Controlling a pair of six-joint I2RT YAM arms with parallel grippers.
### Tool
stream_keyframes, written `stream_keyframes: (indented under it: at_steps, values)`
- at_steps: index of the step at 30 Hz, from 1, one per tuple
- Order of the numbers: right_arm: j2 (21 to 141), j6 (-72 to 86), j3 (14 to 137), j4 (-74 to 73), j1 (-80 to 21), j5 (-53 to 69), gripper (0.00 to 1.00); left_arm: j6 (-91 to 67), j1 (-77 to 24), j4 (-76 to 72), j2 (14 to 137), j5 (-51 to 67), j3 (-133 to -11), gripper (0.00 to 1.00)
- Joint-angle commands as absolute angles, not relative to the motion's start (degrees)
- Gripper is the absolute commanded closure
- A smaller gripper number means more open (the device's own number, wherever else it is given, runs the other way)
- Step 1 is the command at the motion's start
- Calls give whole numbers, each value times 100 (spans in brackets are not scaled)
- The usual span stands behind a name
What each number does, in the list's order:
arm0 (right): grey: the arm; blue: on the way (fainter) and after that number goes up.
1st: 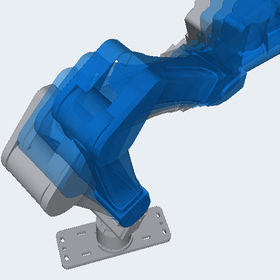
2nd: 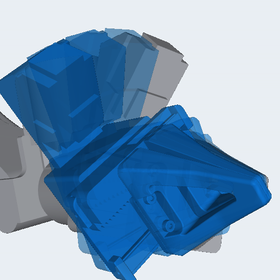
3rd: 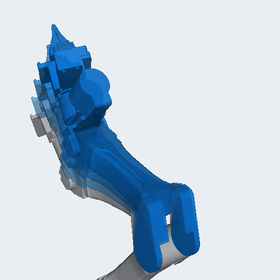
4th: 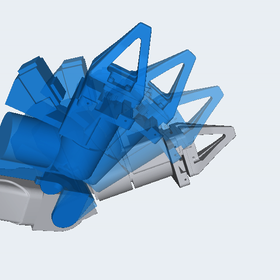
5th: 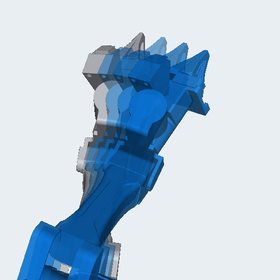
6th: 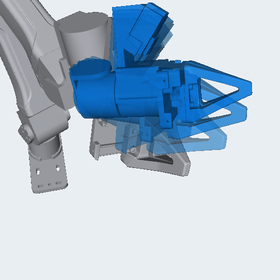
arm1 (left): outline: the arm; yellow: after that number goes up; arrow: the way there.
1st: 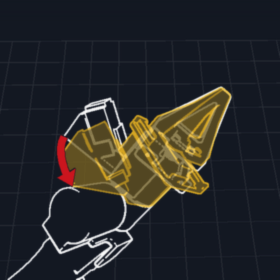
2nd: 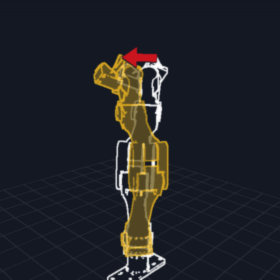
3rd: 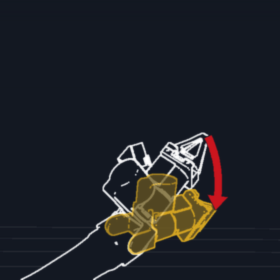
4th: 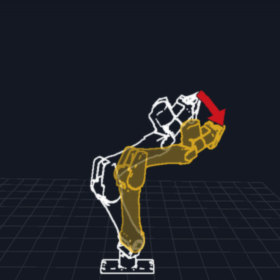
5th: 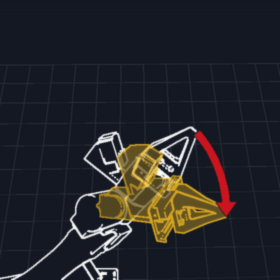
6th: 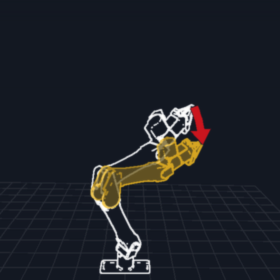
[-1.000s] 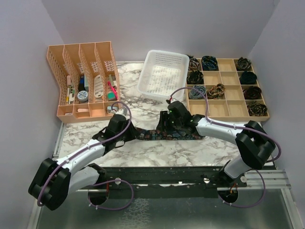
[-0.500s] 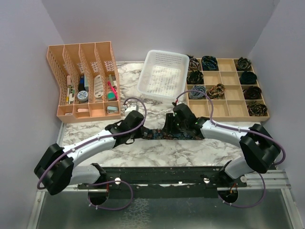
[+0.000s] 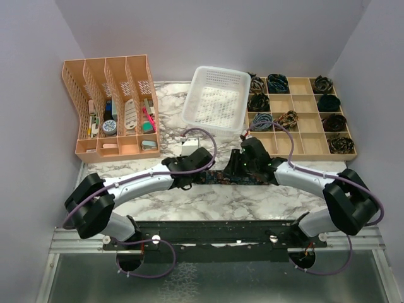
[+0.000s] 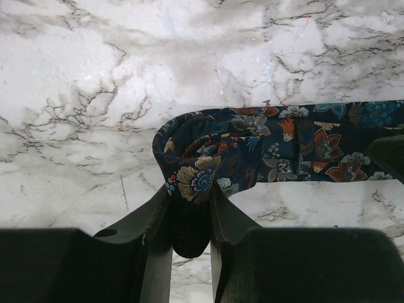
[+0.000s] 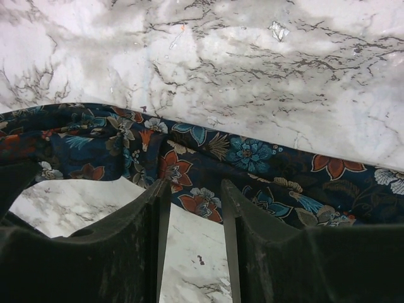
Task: Roll the ties
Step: Roll the tie at the center of the board.
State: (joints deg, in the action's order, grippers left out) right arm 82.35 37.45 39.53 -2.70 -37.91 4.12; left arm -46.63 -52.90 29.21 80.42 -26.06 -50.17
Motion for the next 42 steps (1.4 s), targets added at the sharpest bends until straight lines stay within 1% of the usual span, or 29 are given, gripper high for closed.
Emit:
stream_keyframes:
  at_steps: [1,8,9,12,17,20,24,27,32,36,40,42]
  values:
    - [7938,3907,3746,-79,-3677,497,58,-4882,-5585,3374,8393,-3278,-5492,77]
    - [7610,4111,3428,-50,-3506,535,58,-5052,-5996,3809,9022,-3718,-6156,77]
    - [7578,4147,3368,125,-3458,592,59,-5072,-6047,3845,9101,-3766,-6236,77]
    - [7560,4251,3161,475,-3221,1122,61,-5125,-6180,3930,9306,-3870,-6466,77]
    - [7910,4397,3015,1056,-2954,2153,65,-5173,-6337,4057,9588,-4025,-6836,77]
    - [8009,4525,2943,1201,-2846,2334,66,-5158,-6403,4098,9772,-4049,-7026,77]
    - [7858,4504,2913,990,-2687,2166,66,-5148,-6482,4168,10094,-4052,-7302,77]
    - [7590,4438,2922,641,-2593,1781,65,-5129,-6518,4197,10307,-4052,-7477,76]
    - [7015,4488,2829,196,-2508,992,60,-5086,-6595,4197,10676,-3994,-7813,74]
    - [6686,4521,2780,-159,-2406,480,56,-5012,-6659,4188,11020,-3862,-8106,68]
    - [6630,4464,2742,-293,-2224,450,54,-4957,-6670,4192,11382,-3585,-8390,64]
    - [6641,4383,2764,-355,-2151,507,53,-4935,-6661,4177,11423,-3439,-8470,59]
